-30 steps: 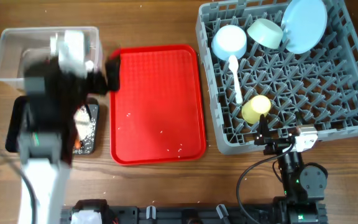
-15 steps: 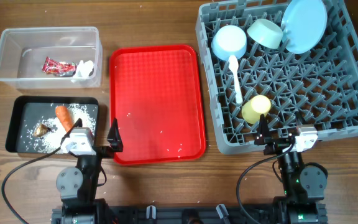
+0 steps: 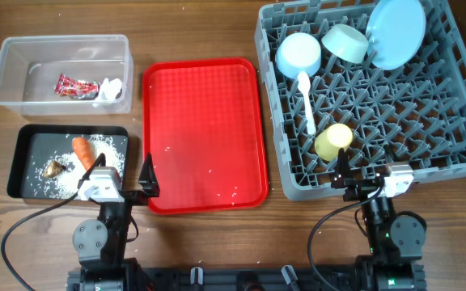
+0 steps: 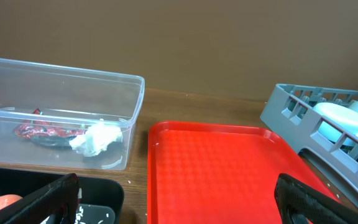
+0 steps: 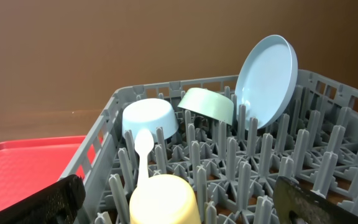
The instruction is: Sort waste into correct bins and load items into the dishwasher rack
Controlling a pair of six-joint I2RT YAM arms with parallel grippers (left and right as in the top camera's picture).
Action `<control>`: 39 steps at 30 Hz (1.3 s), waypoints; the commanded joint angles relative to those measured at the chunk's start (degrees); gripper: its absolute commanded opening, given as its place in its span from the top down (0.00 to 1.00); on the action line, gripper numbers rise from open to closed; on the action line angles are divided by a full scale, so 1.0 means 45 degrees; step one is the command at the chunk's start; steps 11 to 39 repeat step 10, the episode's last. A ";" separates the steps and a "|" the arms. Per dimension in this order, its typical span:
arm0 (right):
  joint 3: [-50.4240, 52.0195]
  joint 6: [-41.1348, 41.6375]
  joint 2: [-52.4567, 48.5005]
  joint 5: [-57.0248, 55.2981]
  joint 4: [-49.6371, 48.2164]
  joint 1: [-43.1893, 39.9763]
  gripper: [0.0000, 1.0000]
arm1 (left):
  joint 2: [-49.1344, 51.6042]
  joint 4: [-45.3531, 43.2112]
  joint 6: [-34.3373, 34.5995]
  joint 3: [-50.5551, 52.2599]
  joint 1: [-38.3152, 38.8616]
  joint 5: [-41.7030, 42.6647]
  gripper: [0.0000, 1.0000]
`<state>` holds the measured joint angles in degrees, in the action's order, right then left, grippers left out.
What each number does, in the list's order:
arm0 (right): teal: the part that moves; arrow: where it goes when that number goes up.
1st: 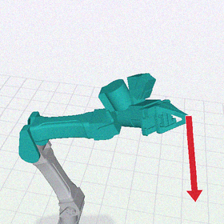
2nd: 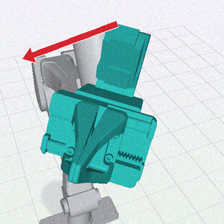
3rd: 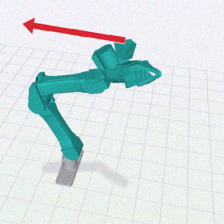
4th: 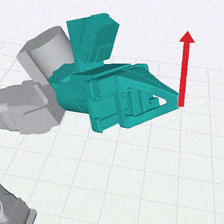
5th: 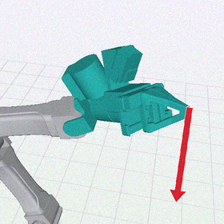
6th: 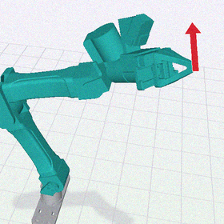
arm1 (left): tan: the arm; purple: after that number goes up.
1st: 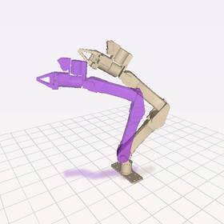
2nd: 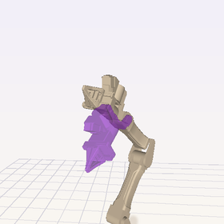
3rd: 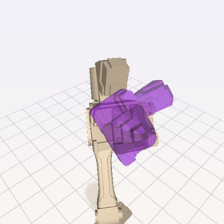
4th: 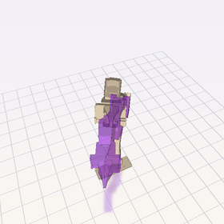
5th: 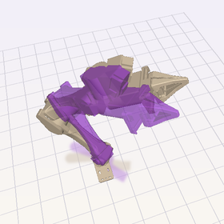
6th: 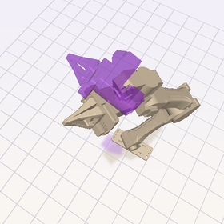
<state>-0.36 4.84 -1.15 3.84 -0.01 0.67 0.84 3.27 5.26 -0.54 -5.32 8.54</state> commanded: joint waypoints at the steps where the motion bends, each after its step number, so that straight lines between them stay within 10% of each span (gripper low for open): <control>1: 0.0015 -0.0039 0.0112 -0.0121 -0.0029 0.0039 0.01 | -0.0102 0.0092 0.0083 0.0044 -0.0058 -0.0209 0.00; 39: 0.0015 -0.0034 0.0112 -0.0121 -0.0029 0.0039 0.00 | -0.0102 0.0092 0.0083 0.0044 -0.0058 -0.0209 0.00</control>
